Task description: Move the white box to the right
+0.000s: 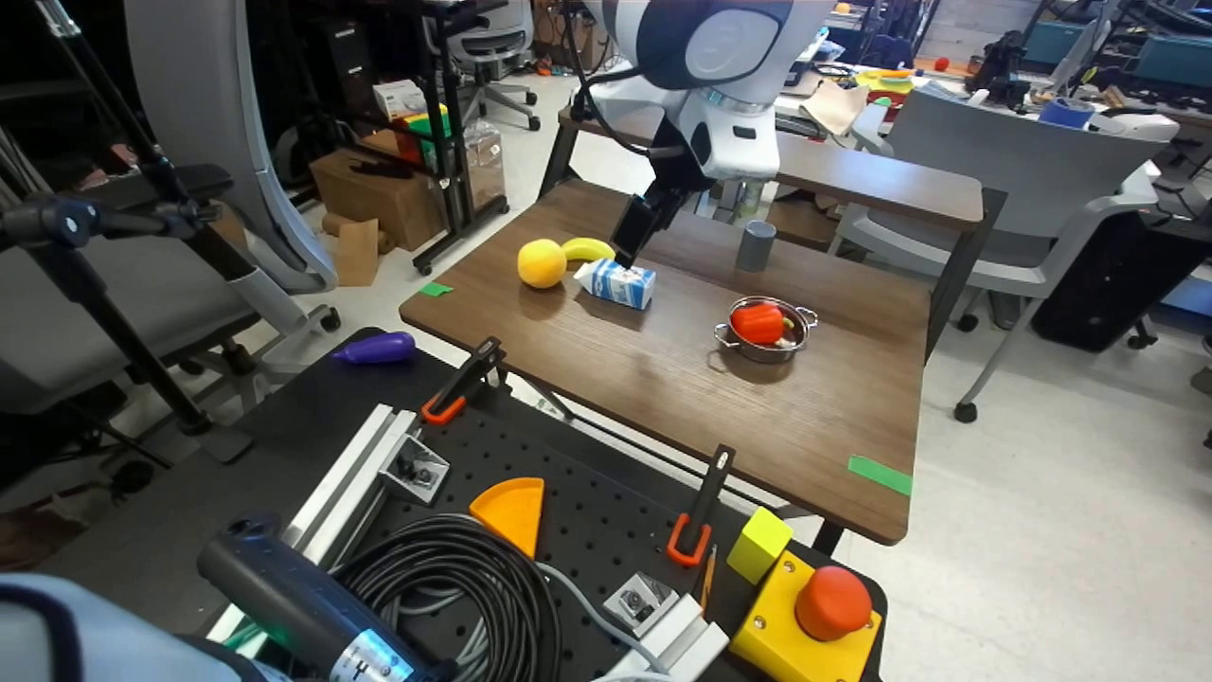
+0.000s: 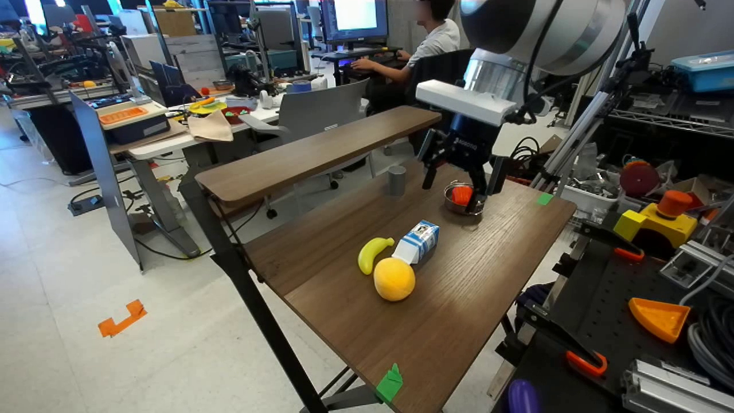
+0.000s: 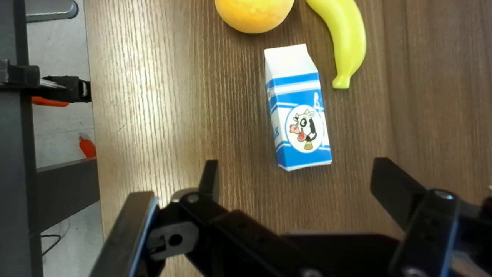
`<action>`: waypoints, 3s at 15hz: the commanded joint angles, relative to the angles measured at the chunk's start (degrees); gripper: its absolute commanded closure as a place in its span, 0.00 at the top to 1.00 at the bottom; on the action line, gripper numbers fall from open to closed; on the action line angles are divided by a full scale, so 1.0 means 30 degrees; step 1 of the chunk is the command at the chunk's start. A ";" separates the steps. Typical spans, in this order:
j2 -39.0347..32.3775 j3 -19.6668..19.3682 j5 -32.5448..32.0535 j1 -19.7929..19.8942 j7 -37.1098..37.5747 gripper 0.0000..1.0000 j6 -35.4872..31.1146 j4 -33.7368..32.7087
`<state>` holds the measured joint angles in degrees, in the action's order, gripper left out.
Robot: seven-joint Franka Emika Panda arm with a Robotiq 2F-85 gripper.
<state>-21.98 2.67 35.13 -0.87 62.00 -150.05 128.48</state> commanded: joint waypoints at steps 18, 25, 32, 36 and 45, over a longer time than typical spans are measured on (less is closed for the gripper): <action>-0.6224 -0.2732 -0.7216 -0.4124 0.5653 0.72 0.0496 -0.5883; -0.5521 -0.2557 -0.7699 -0.4068 0.5643 0.20 0.1118 -0.5510; 0.0018 -0.3487 -0.9338 -0.3967 0.5463 0.18 0.0624 -0.0989; 0.2078 -0.4455 -1.0559 -0.3024 0.6071 0.18 0.0742 0.0273; 0.1370 -0.5777 -1.0702 -0.0393 0.8843 0.18 -0.1063 -0.1688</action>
<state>-15.85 -13.10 4.65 -2.96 82.01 -150.75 125.99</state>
